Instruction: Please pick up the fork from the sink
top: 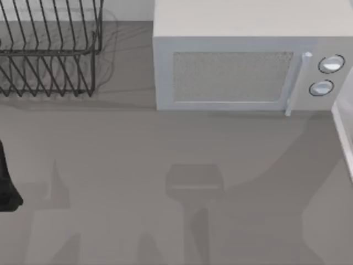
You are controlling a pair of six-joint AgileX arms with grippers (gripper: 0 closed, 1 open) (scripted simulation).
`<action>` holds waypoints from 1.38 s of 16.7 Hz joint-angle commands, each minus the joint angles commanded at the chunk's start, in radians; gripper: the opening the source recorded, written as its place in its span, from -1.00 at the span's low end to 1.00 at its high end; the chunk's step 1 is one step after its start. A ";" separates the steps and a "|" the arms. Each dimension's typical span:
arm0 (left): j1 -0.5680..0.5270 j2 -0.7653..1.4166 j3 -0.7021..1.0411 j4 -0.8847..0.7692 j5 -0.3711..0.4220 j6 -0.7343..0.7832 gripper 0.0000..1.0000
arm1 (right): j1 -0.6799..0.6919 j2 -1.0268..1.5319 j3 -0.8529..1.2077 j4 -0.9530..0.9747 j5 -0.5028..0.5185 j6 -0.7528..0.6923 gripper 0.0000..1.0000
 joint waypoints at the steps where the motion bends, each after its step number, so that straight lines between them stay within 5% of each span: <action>1: 0.000 0.000 0.000 0.000 0.000 0.000 1.00 | 0.000 0.000 0.000 0.000 0.000 0.000 -1.00; 7: 0.000 0.000 0.000 0.000 0.000 0.000 1.00 | 0.002 -0.059 0.044 -0.053 -0.011 0.009 -1.00; 16: 0.000 0.000 0.000 0.000 0.000 0.000 1.00 | 0.001 -0.210 0.288 -0.461 -0.013 0.006 -1.00; 23: 0.000 0.000 0.000 0.000 0.000 0.000 1.00 | 0.006 -0.236 0.294 -0.480 -0.008 0.021 -1.00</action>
